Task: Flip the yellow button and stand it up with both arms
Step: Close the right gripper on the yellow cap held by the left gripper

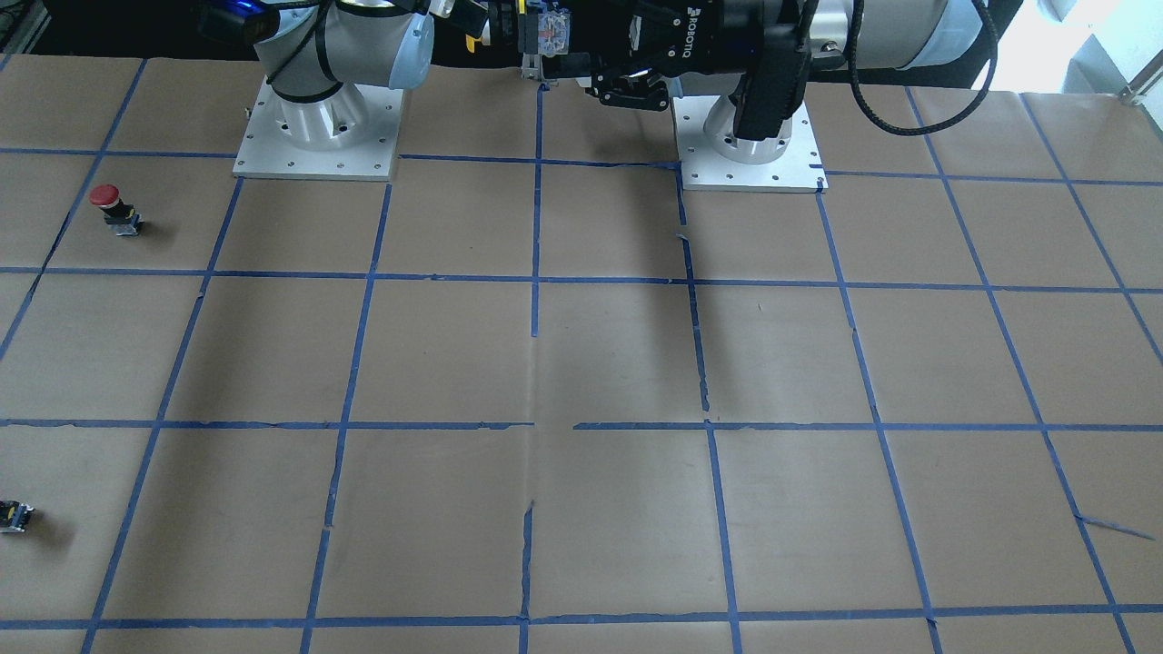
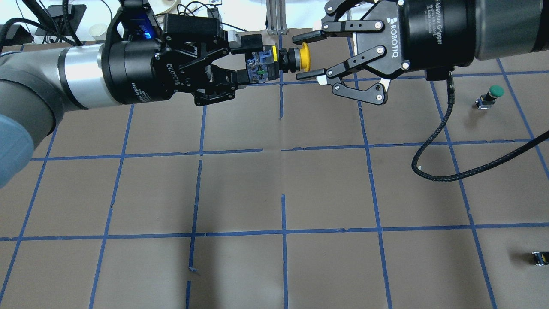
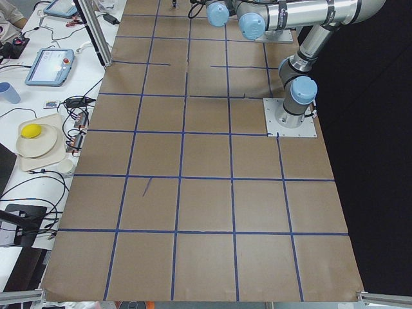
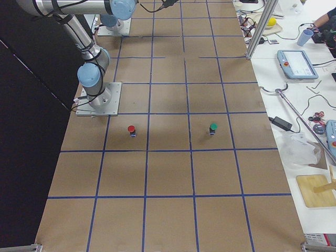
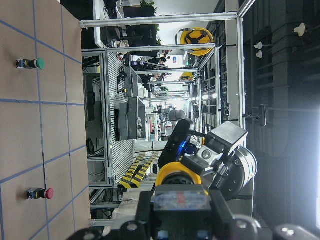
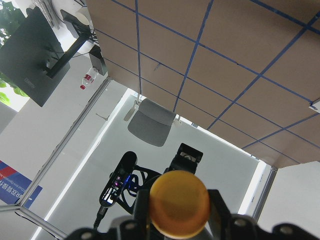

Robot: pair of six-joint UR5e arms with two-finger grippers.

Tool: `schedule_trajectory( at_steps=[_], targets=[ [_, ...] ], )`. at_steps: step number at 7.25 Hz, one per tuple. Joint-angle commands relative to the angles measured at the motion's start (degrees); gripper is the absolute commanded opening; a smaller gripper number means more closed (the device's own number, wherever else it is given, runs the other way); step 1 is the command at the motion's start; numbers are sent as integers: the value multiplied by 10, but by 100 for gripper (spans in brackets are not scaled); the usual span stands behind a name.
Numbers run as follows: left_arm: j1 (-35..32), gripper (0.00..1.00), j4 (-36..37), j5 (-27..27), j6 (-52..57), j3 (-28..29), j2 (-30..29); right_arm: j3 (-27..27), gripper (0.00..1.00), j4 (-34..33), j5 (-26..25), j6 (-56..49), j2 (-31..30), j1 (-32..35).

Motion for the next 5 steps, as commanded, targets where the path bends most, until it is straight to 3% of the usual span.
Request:
schedule_trajectory(
  at_steps=[1, 2, 3, 4, 5],
  targets=[
    [0, 100, 1, 4, -15, 4, -1, -2, 19, 0, -6, -1, -1, -1],
    [1, 100, 31, 7, -49, 7, -2, -5, 19, -1, -18, -7, 3, -10],
    [5, 100, 70, 64, -78, 7, -5, -5, 19, -11, -64, -17, 4, -12],
    [7, 100, 111, 166, -142, 8, -12, -4, 19, -22, -99, -54, 6, -22],
    [6, 100, 209, 227, -209, 3, -23, -4, 19, -15, -132, -112, 16, -53]
  ],
)
